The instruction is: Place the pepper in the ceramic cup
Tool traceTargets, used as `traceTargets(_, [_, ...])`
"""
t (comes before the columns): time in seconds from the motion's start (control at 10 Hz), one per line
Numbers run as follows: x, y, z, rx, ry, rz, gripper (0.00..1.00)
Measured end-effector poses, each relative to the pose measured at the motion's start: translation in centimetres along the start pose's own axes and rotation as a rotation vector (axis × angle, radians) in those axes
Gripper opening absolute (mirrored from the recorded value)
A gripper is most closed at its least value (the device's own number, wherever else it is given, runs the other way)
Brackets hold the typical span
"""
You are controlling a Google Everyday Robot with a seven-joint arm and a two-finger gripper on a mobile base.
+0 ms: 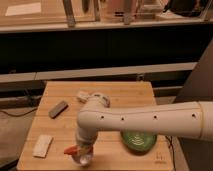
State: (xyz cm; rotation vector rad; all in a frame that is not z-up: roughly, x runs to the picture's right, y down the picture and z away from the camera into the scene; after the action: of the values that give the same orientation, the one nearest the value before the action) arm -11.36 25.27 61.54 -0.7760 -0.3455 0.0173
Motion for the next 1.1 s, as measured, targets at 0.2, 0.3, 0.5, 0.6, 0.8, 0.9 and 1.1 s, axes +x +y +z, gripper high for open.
traceTargets(0.2, [-0.41,0.33,-0.06,0.002,-0.005,0.004,0.0])
traceTargets(0.3, [-0.57,0.44,-0.08,0.002,-0.006,0.006,0.0])
traceTargets(0.5, [-0.75,0.37,-0.23,0.004,-0.011,0.01,0.0])
traceTargets(0.6, [-0.76,0.26,-0.34,0.005,-0.014,0.014,0.0])
traceTargets(0.8, [-0.77,-0.03,-0.65,0.01,-0.018,0.013,0.0])
traceTargets(0.9, [-0.72,-0.15,-0.76,0.012,-0.019,0.014,0.0])
traceTargets(1.1, [-0.58,-0.35,-0.95,0.015,-0.022,0.017,0.0])
